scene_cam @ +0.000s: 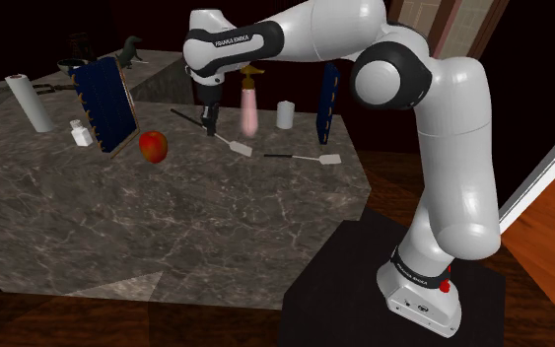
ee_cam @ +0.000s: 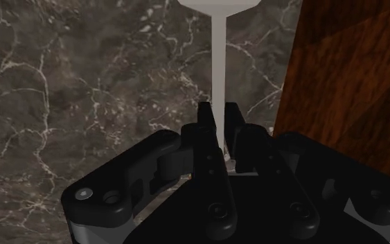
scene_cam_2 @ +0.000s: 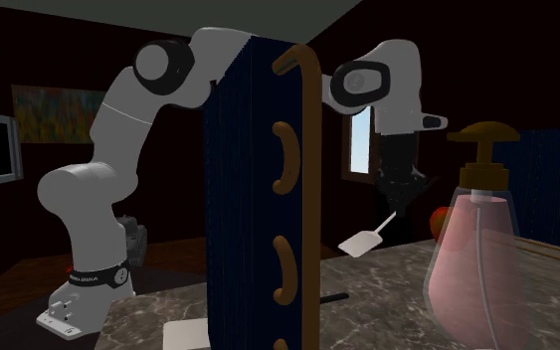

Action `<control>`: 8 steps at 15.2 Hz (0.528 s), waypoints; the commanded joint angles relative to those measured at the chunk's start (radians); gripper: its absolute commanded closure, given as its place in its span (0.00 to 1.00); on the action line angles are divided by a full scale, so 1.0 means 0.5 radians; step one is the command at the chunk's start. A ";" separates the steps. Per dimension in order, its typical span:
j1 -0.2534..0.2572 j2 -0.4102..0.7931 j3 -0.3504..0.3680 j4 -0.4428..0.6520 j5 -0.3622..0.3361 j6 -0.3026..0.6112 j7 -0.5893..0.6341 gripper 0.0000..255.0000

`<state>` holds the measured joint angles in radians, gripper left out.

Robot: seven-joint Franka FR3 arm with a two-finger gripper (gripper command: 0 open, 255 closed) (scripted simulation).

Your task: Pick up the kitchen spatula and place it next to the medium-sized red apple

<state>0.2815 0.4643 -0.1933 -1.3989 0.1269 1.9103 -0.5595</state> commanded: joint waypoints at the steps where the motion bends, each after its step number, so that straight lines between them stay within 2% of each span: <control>1: 0.005 0.009 0.003 -0.044 0.002 0.053 0.001 1.00; 8: 0.007 0.048 0.009 -0.173 0.015 0.221 -0.013 1.00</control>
<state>0.2847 0.4875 -0.1892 -1.4689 0.1335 2.0028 -0.5641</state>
